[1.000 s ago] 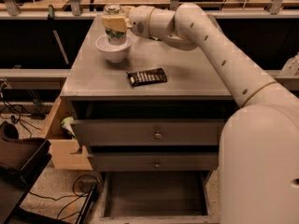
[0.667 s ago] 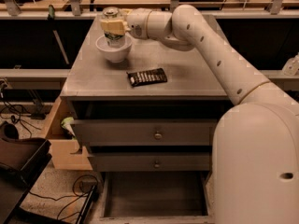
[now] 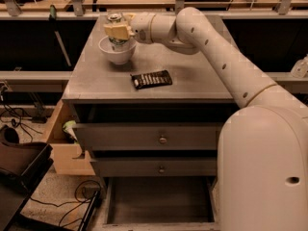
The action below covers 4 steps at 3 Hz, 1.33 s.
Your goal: Place 7up can into white bowl
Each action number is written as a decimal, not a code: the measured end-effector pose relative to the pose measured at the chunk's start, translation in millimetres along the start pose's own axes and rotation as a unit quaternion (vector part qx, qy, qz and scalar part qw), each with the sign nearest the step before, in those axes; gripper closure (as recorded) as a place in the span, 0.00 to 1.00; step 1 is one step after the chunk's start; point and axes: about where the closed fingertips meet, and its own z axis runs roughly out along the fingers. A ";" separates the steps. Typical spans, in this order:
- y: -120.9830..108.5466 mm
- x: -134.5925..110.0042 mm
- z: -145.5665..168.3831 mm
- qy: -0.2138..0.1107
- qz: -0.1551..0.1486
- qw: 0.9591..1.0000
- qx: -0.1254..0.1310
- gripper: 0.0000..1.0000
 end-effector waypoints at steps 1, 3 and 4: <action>1.9 0.1 2.9 0.000 0.000 1.000 -0.002 0.61; 5.9 0.5 8.7 -0.001 0.001 1.000 -0.007 0.14; 7.8 0.6 11.4 -0.001 0.002 1.000 -0.009 0.00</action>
Offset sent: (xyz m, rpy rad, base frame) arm -0.0007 0.0032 -0.0004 0.0005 0.0009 0.0044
